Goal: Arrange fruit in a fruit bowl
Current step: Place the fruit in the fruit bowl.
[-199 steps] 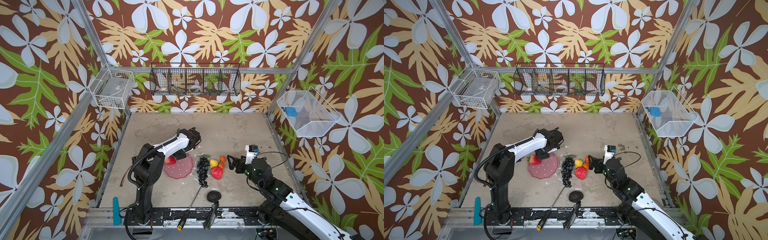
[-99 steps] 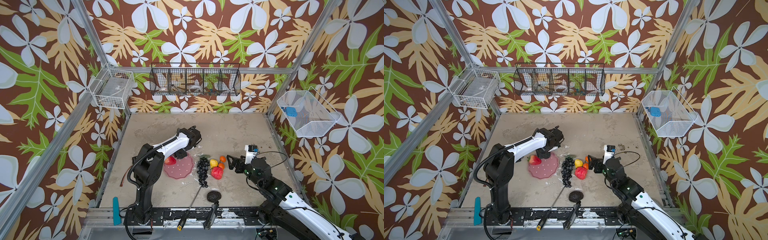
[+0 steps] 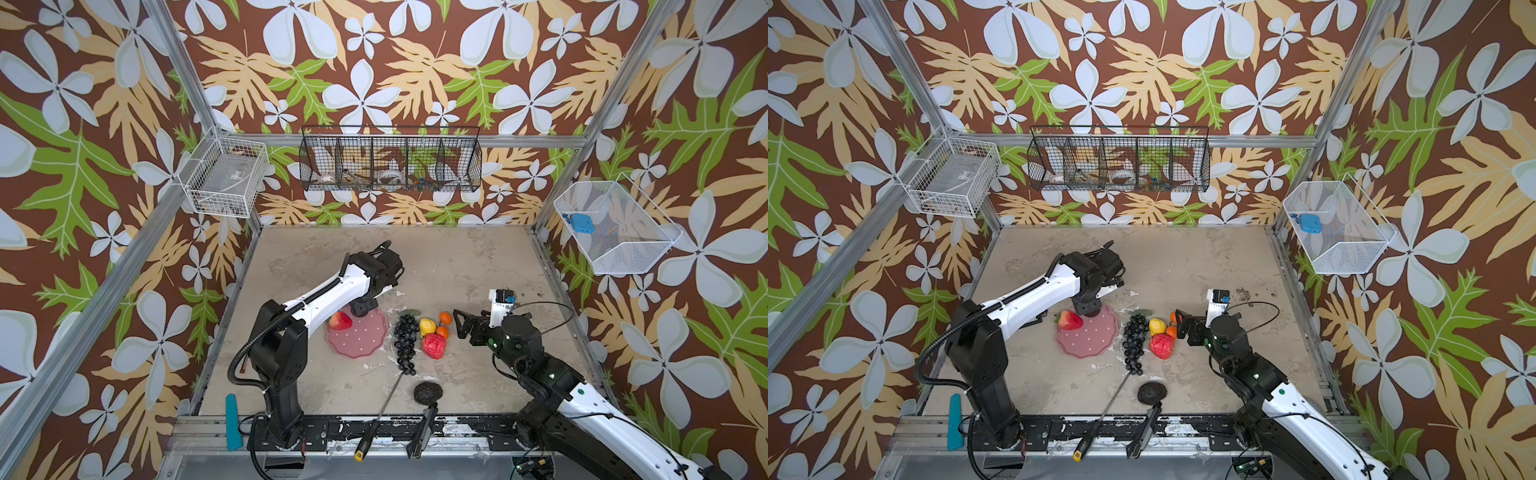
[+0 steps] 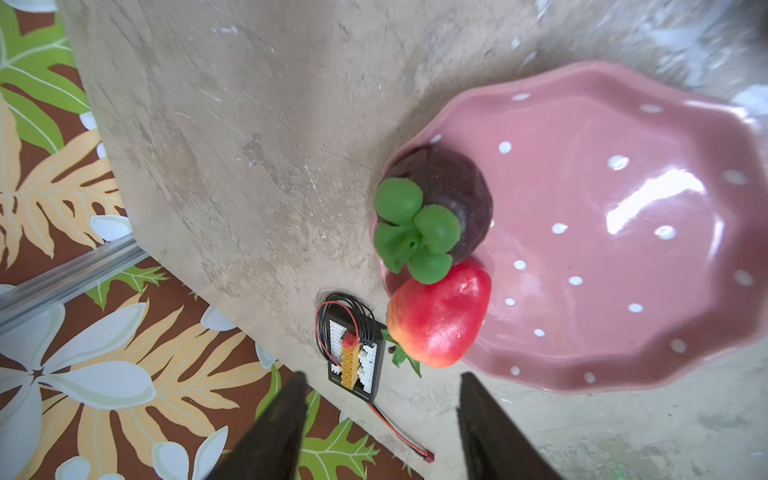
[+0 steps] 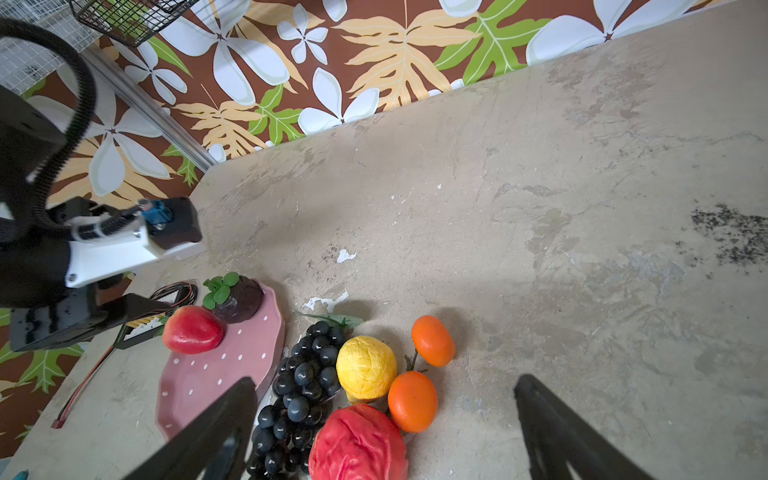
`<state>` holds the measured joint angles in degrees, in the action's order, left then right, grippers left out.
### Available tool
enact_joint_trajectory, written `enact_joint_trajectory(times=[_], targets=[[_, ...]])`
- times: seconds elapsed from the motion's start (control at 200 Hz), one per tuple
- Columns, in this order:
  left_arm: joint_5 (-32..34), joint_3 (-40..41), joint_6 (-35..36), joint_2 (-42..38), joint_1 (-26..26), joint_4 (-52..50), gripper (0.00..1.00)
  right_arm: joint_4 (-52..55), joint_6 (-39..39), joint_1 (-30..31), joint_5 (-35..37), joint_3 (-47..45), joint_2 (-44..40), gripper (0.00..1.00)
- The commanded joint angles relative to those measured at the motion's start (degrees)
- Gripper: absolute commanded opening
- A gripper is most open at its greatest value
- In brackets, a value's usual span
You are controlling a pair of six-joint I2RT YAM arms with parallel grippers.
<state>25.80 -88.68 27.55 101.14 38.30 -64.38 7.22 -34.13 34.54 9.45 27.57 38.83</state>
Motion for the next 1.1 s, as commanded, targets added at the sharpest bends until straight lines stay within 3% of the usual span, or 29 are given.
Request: enact_joint_trajectory(times=[0.0, 0.105, 0.215, 0.38, 0.485, 0.591, 0.836, 1.096], targets=[[-5.49, 1.68, -1.05, -5.65, 0.45, 1.28, 1.00, 0.41, 2.57, 0.08, 1.02, 1.07, 1.26, 0.96], [-7.76, 5.01, -5.06, -12.94, 0.52, 6.47, 1.00, 1.15, 4.00, 0.08, 0.46, 2.20, 3.15, 0.96], [-14.98, 10.81, -11.07, -22.19, 0.54, 16.11, 1.00, 3.09, 5.26, 0.08, -2.39, 3.62, 5.81, 0.96], [-18.96, 26.45, -25.17, -36.73, 0.54, 35.53, 1.00, 8.21, 5.89, 0.08, -8.54, 5.31, 9.01, 0.95], [-13.31, 34.69, -37.17, -43.49, 0.41, 43.66, 1.00, 12.77, 2.26, 0.33, -11.62, 5.75, 9.22, 0.95], [-9.58, 38.15, -41.63, -46.64, 0.28, 45.38, 1.00, 16.00, -3.77, 2.03, -13.06, 4.82, 7.87, 0.94], [-1.39, 43.79, -43.74, -49.71, 0.10, 47.24, 1.00, 22.29, -18.81, 11.66, -9.20, 4.43, 5.00, 0.95], [3.73, 46.02, -45.61, -52.31, -0.34, 46.53, 1.00, 25.01, -37.60, 27.56, -2.80, 5.11, 9.57, 0.90]])
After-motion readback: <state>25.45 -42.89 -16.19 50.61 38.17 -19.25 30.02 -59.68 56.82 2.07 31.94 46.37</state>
